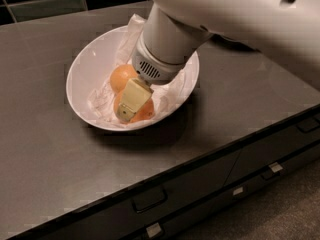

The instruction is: Pick orange from white bowl

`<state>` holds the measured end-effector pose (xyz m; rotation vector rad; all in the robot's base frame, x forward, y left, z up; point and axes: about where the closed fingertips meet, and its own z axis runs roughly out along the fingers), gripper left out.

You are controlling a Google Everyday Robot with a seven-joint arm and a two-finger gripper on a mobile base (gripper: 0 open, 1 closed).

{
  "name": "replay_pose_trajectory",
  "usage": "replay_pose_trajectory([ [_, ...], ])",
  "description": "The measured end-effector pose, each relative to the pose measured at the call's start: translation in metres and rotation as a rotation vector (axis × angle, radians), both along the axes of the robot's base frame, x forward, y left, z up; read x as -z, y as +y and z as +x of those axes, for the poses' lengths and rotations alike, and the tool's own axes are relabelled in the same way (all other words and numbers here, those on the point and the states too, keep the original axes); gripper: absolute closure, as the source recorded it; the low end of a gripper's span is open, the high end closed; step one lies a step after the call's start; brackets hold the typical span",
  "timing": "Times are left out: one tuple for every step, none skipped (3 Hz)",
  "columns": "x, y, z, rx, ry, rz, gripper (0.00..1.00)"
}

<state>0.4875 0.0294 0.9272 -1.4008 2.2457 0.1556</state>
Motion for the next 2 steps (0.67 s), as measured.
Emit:
replay_pose_trajectory([
  [0.0, 0.0, 0.0, 0.0, 0.0, 0.0, 0.14],
  [0.0, 0.0, 0.0, 0.0, 0.0, 0.0, 0.19],
])
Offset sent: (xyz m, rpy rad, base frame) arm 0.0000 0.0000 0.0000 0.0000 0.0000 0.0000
